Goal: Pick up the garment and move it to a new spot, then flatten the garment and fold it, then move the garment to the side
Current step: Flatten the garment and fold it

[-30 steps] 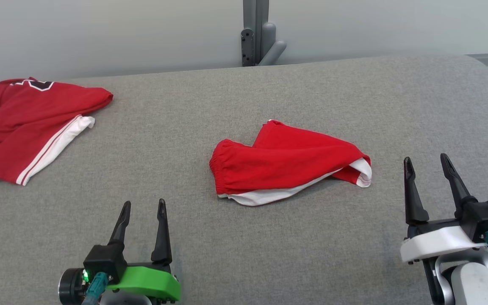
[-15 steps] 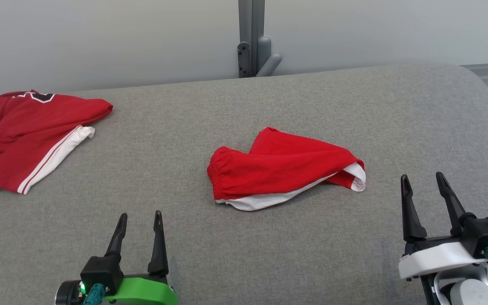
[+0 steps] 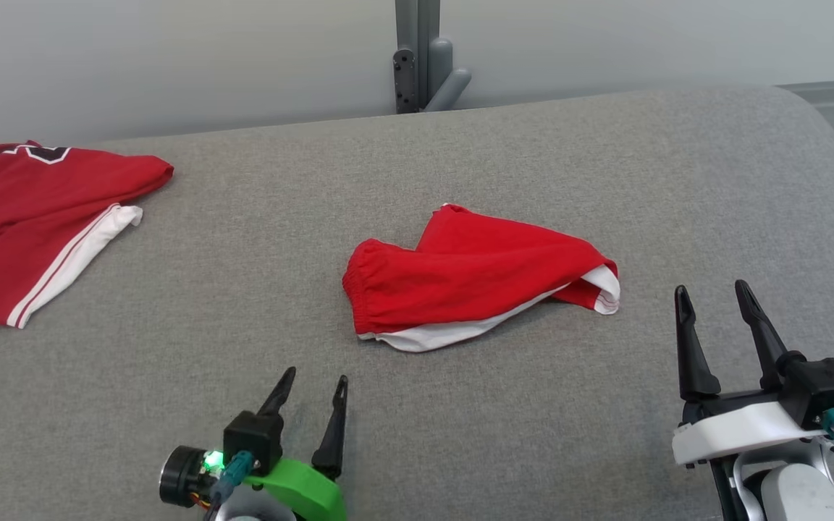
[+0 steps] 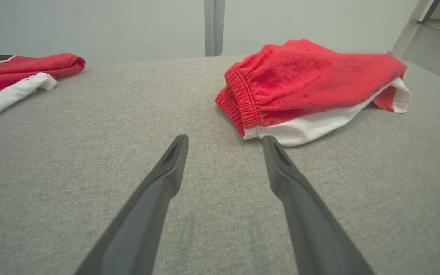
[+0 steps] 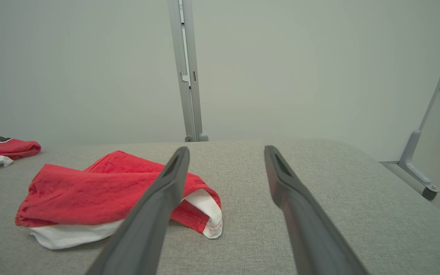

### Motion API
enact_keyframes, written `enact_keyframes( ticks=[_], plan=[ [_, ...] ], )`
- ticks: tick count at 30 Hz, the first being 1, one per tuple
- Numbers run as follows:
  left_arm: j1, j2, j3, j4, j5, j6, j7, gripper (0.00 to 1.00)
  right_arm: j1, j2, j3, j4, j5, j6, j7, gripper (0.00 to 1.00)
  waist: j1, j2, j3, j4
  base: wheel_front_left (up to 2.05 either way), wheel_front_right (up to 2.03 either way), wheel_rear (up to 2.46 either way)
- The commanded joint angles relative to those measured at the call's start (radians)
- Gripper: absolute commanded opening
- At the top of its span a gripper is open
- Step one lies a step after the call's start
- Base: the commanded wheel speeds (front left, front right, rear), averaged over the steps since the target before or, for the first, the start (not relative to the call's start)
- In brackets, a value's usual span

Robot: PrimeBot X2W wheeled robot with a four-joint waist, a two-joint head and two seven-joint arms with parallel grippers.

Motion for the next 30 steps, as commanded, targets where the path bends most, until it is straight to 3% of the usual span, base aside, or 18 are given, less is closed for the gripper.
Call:
enact_keyframes(
  ticks=[1, 10, 25, 28, 30],
  plan=[
    [-0.038, 0.002, -0.014, 0.037, -0.003, -0.012, -0.001, 1.00, -0.012, 0.000, 0.001, -0.002, 0.007, -0.001, -0.003, 1.00, 0.0000, 0.0029, 0.022, -0.021, 0.00, 0.00, 0.00],
    [-0.195, 0.003, -0.043, 0.228, -0.075, -0.009, -0.001, 1.00, -0.049, 0.000, 0.006, -0.014, 0.010, -0.001, -0.003, 1.00, 0.0000, 0.0029, 0.105, -0.095, 0.00, 0.00, 0.00],
    [-0.232, 0.003, -0.048, 0.241, -0.079, -0.017, -0.001, 1.00, -0.068, 0.000, 0.007, -0.019, 0.015, -0.001, -0.003, 1.00, 0.0000, 0.0029, 0.150, -0.147, 0.00, 0.00, 0.00],
    [-0.226, 0.003, -0.046, 0.217, -0.073, -0.021, -0.001, 0.88, -0.068, 0.000, 0.004, -0.022, 0.015, -0.001, -0.003, 1.00, 0.0000, 0.0029, 0.149, -0.149, 0.00, 0.00, 0.00],
    [-0.215, 0.003, -0.042, 0.199, -0.073, -0.023, -0.001, 0.63, -0.066, 0.000, 0.003, -0.022, 0.014, -0.001, -0.003, 1.00, 0.0000, 0.0029, 0.147, -0.149, 0.00, 0.00, 0.00]
  ],
)
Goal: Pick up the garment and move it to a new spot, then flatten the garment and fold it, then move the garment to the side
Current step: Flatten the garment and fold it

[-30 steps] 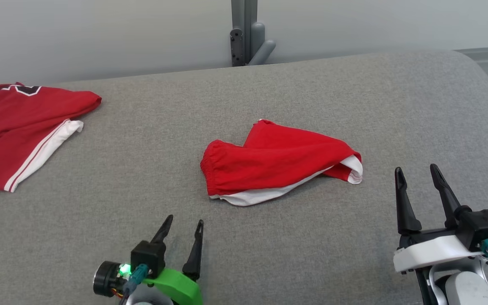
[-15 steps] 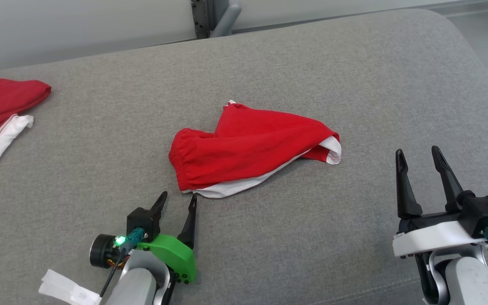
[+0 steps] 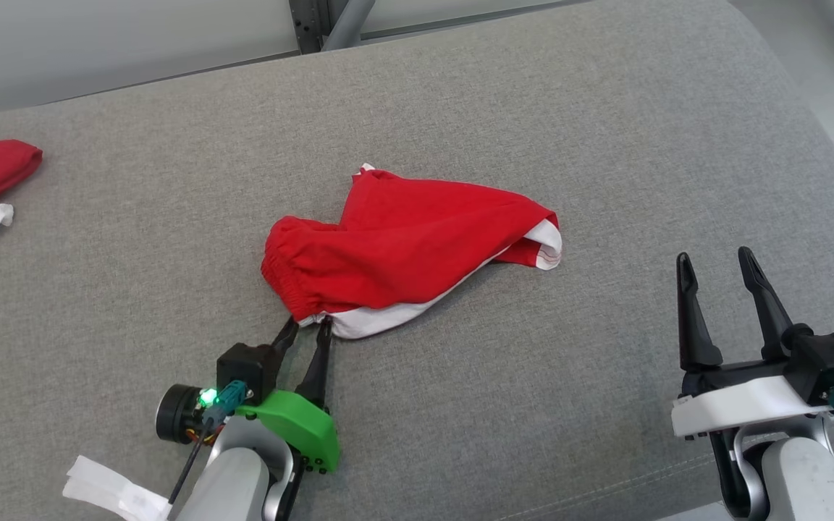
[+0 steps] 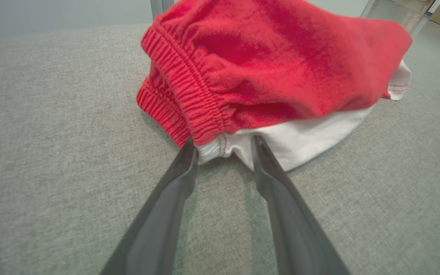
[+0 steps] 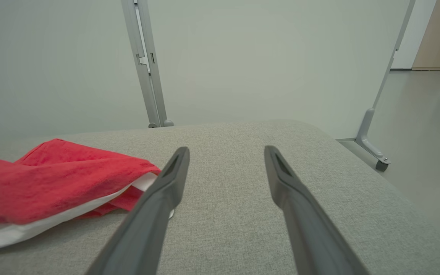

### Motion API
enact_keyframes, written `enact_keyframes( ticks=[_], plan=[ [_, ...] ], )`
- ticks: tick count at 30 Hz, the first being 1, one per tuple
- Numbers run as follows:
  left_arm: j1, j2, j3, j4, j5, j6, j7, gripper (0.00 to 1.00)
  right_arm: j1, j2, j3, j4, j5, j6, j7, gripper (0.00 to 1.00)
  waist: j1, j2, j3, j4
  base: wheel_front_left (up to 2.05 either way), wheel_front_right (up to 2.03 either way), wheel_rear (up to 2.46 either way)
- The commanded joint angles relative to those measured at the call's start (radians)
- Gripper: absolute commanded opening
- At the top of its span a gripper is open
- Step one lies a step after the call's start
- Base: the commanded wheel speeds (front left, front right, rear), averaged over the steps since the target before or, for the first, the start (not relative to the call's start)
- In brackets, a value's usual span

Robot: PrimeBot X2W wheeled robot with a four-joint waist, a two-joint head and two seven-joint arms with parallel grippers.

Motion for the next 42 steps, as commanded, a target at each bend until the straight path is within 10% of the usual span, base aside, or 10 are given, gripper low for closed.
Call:
enact_keyframes(
  ticks=[1, 6, 26, 42],
  plan=[
    [0.012, 0.004, 0.004, -0.004, 0.005, -0.004, -0.001, 0.47, -0.007, 0.000, -0.002, -0.005, 0.004, -0.001, -0.003, 1.00, 0.0000, 0.0029, -0.001, 0.000, 0.00, 0.00, 0.00],
    [0.030, 0.004, 0.001, -0.009, 0.013, -0.011, -0.001, 0.00, -0.001, 0.000, -0.003, 0.000, 0.002, -0.001, -0.003, 1.00, 0.0000, 0.0029, -0.008, 0.005, 0.00, 0.00, 0.00],
    [0.157, 0.004, 0.167, -0.288, 0.063, 0.008, -0.001, 0.00, -0.011, 0.000, 0.028, 0.211, 0.048, -0.001, -0.003, 1.00, 0.0000, 0.0029, -0.046, 0.105, 0.00, 0.00, 0.00],
    [0.144, 0.004, 0.215, -0.226, 0.072, -0.001, -0.001, 0.00, -0.206, -0.019, 0.256, 0.543, -0.102, -0.001, -0.003, 1.00, 0.0000, 0.0029, -0.017, 0.155, 0.00, 0.00, 0.00]
  ],
)
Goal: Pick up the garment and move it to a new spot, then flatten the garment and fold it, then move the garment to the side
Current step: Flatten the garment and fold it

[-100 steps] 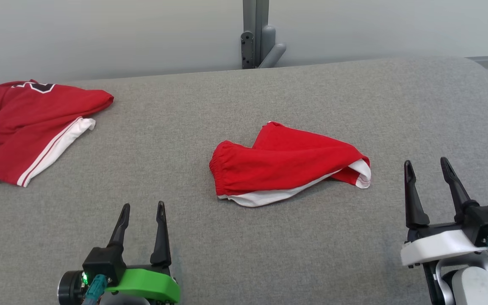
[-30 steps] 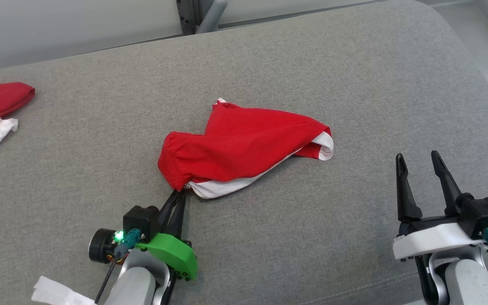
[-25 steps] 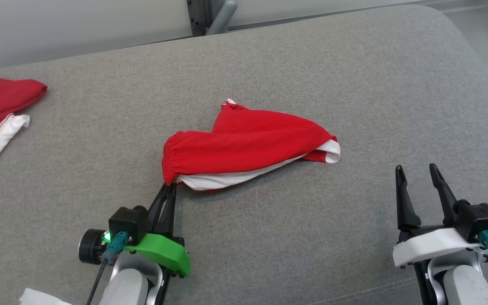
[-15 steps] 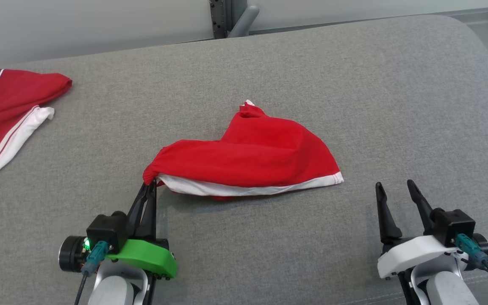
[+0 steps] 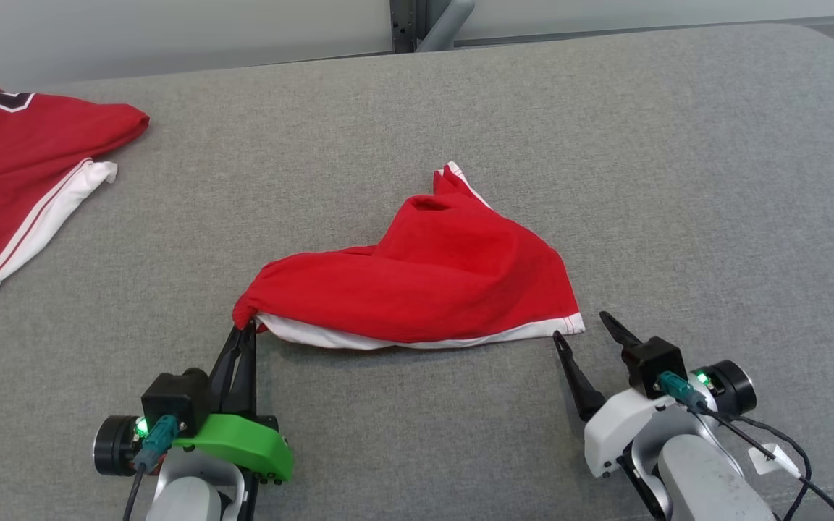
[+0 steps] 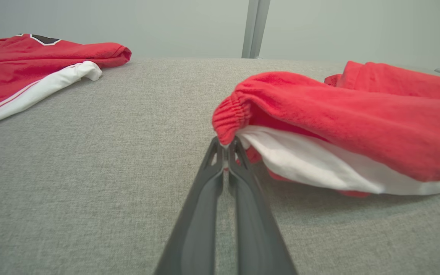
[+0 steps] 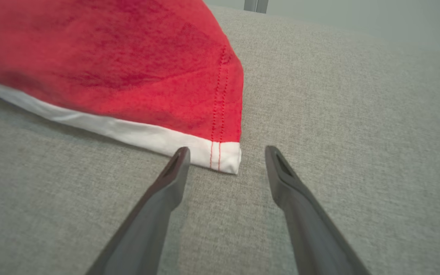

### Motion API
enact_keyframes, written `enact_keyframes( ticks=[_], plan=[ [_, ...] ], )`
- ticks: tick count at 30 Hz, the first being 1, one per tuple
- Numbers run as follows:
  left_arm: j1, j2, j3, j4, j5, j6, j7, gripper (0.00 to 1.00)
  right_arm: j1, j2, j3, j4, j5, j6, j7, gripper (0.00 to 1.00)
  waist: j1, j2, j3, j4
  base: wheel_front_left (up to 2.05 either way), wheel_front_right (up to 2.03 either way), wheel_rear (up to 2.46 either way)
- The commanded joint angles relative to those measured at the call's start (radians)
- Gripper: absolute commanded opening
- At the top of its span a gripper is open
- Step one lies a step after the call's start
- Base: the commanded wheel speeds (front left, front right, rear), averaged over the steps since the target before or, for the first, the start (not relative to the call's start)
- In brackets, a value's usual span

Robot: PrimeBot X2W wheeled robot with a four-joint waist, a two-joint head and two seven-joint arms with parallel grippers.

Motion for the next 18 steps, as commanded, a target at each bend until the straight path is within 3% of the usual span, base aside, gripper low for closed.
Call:
enact_keyframes(
  ticks=[1, 2, 10, 16, 17, 18],
  plan=[
    [-0.018, 0.004, -0.003, 0.002, -0.005, -0.002, -0.001, 0.00, -0.026, -0.008, 0.005, 0.015, -0.009, -0.001, -0.003, 1.00, 0.0000, 0.0029, 0.009, 0.008, 0.00, 0.00, 0.00],
    [-0.021, 0.003, -0.006, 0.003, -0.007, -0.002, -0.001, 0.00, -0.036, -0.006, 0.011, 0.032, -0.014, -0.001, -0.003, 1.00, 0.0000, 0.0029, 0.012, 0.011, 0.00, 0.00, 0.00],
    [-0.030, 0.003, -0.017, 0.007, -0.014, 0.004, -0.001, 0.00, -0.090, -0.010, 0.045, 0.119, -0.009, -0.001, -0.003, 0.48, 0.0000, 0.0029, 0.027, 0.025, 0.00, 0.00, 0.00],
    [-0.030, 0.003, -0.017, 0.009, -0.018, 0.004, -0.001, 0.00, -0.101, -0.010, 0.064, 0.180, 0.014, -0.001, 0.000, 0.36, 0.0000, 0.0029, 0.029, 0.024, 0.00, 0.00, 0.00],
    [-0.030, 0.003, -0.018, 0.009, -0.018, 0.003, -0.001, 0.00, -0.103, -0.009, 0.064, 0.181, 0.022, -0.001, 0.000, 0.30, 0.0000, 0.0029, 0.029, 0.023, 0.00, 0.00, 0.00],
    [-0.031, 0.003, -0.018, 0.009, -0.018, 0.001, -0.001, 0.00, -0.106, -0.009, 0.064, 0.179, 0.028, -0.001, 0.000, 0.15, 0.0000, 0.0029, 0.028, 0.022, 0.00, 0.00, 0.00]
  ],
)
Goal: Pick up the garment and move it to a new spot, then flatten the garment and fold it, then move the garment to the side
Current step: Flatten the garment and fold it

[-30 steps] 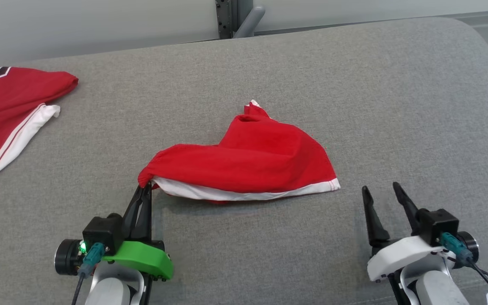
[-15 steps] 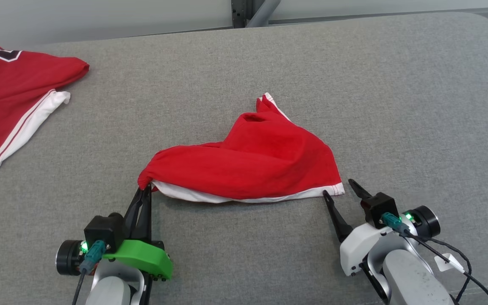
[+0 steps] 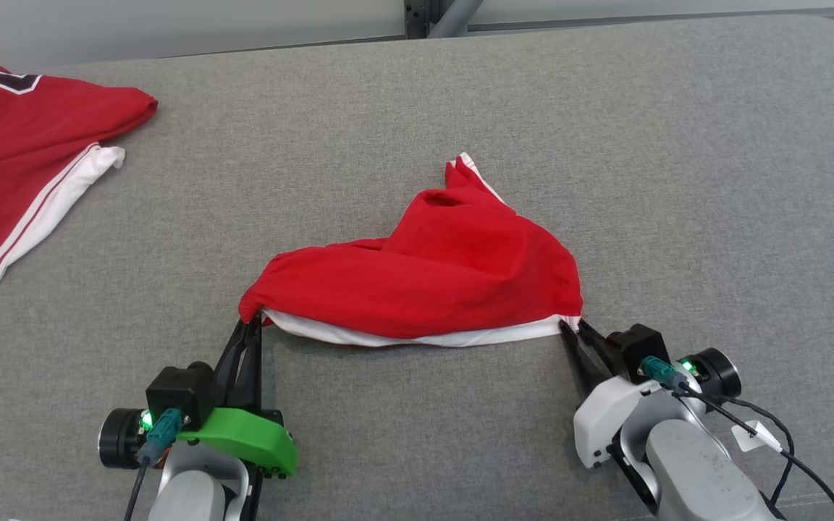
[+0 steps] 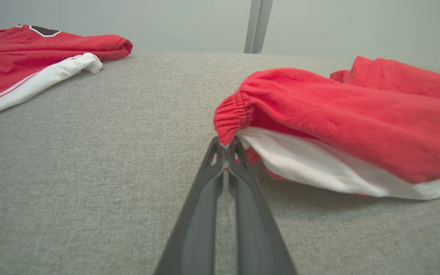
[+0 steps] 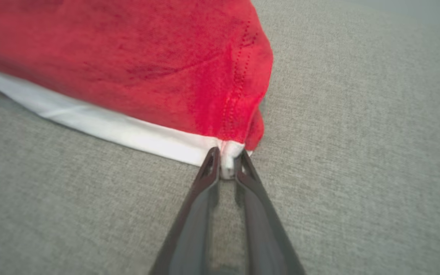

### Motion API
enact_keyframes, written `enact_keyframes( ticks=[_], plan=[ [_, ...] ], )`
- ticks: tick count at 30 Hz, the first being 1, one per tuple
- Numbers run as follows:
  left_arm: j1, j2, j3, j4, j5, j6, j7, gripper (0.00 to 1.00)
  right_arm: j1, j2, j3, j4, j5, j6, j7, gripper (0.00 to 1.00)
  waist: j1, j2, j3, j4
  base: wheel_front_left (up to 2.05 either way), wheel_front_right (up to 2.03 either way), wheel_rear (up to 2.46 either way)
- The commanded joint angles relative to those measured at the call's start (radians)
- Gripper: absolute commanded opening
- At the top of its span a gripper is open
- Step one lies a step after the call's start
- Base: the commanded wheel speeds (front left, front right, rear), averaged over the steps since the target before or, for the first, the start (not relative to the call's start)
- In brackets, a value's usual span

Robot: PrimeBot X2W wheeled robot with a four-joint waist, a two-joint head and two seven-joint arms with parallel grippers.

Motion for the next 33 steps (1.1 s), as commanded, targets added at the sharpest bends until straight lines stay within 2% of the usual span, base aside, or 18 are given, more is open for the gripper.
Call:
enact_keyframes(
  ticks=[1, 6, 14, 21, 24, 28, 33],
  plan=[
    [-0.012, 0.004, 0.000, -0.001, -0.006, -0.002, -0.001, 0.00, 0.003, -0.003, 0.000, 0.004, 0.015, -0.001, 0.003, 0.00, 0.0000, 0.0029, -0.001, -0.002, 0.00, 0.00, 0.00],
    [-0.015, 0.003, 0.000, -0.029, -0.015, -0.007, -0.001, 0.00, 0.020, 0.000, -0.025, -0.094, 0.074, -0.001, 0.002, 0.00, 0.0000, 0.0029, -0.010, -0.006, 0.00, 0.00, 0.00],
    [-0.003, 0.003, -0.005, -0.144, -0.103, -0.029, -0.001, 0.00, 0.079, 0.003, -0.055, -0.381, 0.238, -0.001, 0.001, 0.00, 0.0000, 0.0029, -0.065, -0.018, 0.00, 0.00, 0.00],
    [0.010, 0.004, -0.022, -0.254, -0.167, -0.046, -0.001, 0.00, 0.137, -0.046, -0.066, -0.616, 0.351, -0.001, 0.001, 0.00, 0.0000, 0.0029, -0.142, -0.033, 0.00, 0.00, 0.00],
    [0.015, 0.004, -0.029, -0.286, -0.179, -0.049, -0.001, 0.00, 0.154, -0.063, -0.077, -0.676, 0.372, -0.001, 0.001, 0.00, 0.0000, 0.0029, -0.167, -0.038, 0.00, 0.00, 0.00],
    [0.011, 0.024, -0.051, -0.381, -0.238, -0.055, 0.024, 0.00, 0.187, -0.091, -0.101, -0.791, 0.408, -0.001, 0.002, 0.00, 0.0000, 0.0029, -0.216, -0.048, 0.00, 0.00, 0.00],
    [-0.031, 0.083, -0.067, -0.567, -0.286, -0.057, 0.117, 0.00, 0.208, -0.115, -0.150, -0.951, 0.438, -0.001, 0.026, 0.00, 0.0000, 0.0029, -0.246, -0.058, 0.00, 0.00, 0.00]
  ],
)
